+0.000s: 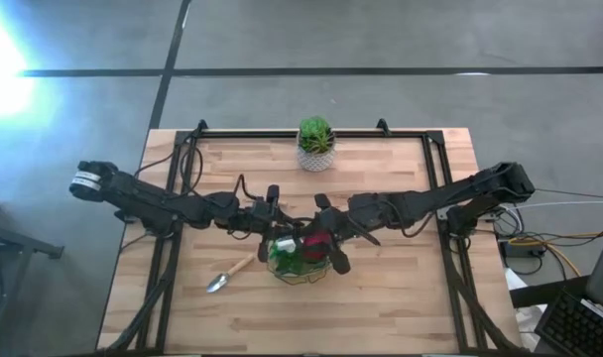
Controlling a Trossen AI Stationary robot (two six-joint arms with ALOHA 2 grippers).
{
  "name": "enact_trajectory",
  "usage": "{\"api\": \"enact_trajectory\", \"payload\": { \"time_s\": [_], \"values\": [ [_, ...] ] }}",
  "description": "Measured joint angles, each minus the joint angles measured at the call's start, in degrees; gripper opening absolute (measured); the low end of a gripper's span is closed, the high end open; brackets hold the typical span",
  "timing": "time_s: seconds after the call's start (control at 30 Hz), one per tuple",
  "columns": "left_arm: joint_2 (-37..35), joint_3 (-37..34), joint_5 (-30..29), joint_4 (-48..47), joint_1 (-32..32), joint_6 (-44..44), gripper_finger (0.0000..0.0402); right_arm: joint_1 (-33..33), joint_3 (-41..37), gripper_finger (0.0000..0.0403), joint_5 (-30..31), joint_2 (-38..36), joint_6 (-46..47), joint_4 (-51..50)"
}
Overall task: Pick & Place Garden tools in Gardening bag
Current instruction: Put the green shear scissors into the white gardening bag
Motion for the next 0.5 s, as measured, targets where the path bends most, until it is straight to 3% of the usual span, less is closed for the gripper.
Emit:
{"api": "enact_trajectory", "payload": {
  "time_s": [0.2, 0.5],
  "values": [
    [0.0, 0.0, 0.5, -0.1, 0.0, 0.0, 0.0041, 0.4, 0.0, 0.0187, 0.3, -3.9, -1.1, -5.7],
    [-1.5, 0.0, 0.5, -3.1, 0.0, 1.2, 0.004, 0.4, -0.1, 0.0171, 3.8, -11.8, 1.2, -25.5]
  ]
}}
